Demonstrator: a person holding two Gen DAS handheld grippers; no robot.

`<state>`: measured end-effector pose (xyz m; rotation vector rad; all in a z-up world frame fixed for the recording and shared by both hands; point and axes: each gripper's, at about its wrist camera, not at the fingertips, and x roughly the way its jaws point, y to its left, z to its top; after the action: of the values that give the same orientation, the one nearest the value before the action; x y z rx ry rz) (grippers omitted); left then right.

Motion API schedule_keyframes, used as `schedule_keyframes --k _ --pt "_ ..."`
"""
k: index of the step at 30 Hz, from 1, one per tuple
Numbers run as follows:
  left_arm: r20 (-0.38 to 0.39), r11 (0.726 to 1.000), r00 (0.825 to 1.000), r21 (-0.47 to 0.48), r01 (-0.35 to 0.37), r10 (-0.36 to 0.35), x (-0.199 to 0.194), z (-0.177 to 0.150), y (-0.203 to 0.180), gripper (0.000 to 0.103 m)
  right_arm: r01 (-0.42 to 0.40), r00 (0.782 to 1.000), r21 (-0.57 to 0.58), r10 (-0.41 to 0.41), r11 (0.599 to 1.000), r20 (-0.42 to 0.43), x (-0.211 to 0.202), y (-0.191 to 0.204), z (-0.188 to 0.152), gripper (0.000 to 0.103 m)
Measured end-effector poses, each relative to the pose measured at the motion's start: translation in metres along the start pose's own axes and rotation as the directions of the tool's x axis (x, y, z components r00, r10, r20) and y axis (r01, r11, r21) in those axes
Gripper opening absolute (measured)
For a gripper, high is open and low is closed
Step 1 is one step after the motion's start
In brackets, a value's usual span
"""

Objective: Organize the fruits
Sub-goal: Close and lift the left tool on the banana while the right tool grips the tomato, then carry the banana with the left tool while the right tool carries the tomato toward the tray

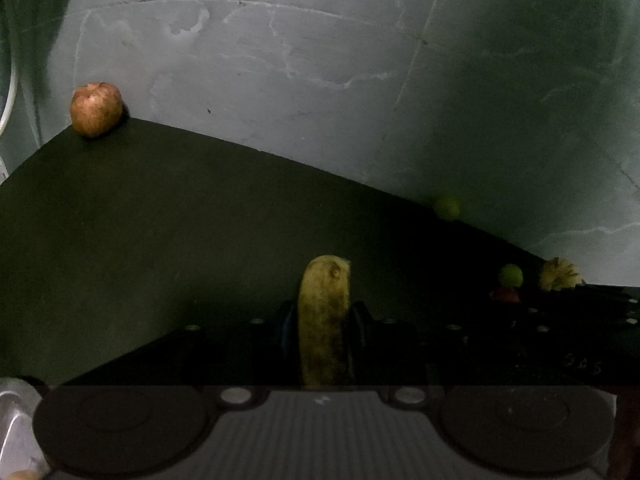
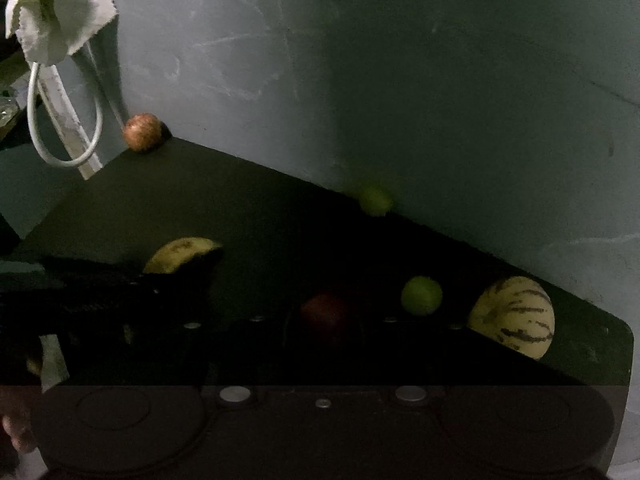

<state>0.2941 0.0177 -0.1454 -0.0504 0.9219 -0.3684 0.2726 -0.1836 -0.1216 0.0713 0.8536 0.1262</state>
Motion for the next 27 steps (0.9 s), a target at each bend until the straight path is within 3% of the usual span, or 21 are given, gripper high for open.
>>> schedule_keyframes --k 13,27 --pt "0.112 0.999 0.993 -0.040 -0.019 0.023 -0.065 0.006 -0.012 0.032 -0.071 0.991 -0.039 0.075 0.997 0.111 -0.066 0.016 0.021 0.031" --pt "0.230 0.985 0.961 -0.120 -0.126 0.151 -0.164 -0.016 -0.029 0.032 -0.210 0.946 -0.193 0.249 0.959 0.207 -0.155 0.053 0.031 0.031"
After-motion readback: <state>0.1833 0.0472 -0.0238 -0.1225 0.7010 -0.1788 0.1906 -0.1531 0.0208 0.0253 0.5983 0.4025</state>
